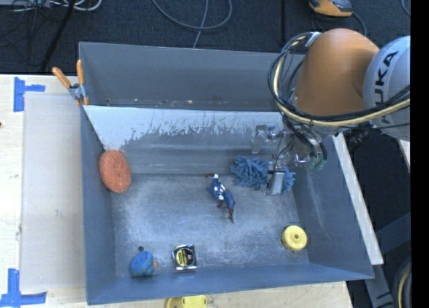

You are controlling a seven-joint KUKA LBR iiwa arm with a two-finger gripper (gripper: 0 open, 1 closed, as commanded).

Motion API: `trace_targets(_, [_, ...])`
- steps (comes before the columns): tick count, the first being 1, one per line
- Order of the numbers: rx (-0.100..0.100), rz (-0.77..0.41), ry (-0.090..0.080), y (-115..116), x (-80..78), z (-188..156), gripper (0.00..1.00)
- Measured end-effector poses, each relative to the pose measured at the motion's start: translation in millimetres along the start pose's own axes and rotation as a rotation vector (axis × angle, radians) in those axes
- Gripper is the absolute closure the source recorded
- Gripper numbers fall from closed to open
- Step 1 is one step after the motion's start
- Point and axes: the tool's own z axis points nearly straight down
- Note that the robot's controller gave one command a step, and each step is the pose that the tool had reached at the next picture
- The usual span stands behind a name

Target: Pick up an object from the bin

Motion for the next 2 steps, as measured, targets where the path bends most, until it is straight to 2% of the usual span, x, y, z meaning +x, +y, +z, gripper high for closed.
trace_targets(1, [0.0, 0.0, -0.008, 0, -1.1, -5, 0.0])
trace_targets(2, [-0.001, 0.041, -0.015, 1, 3.7, 39, 0.0])
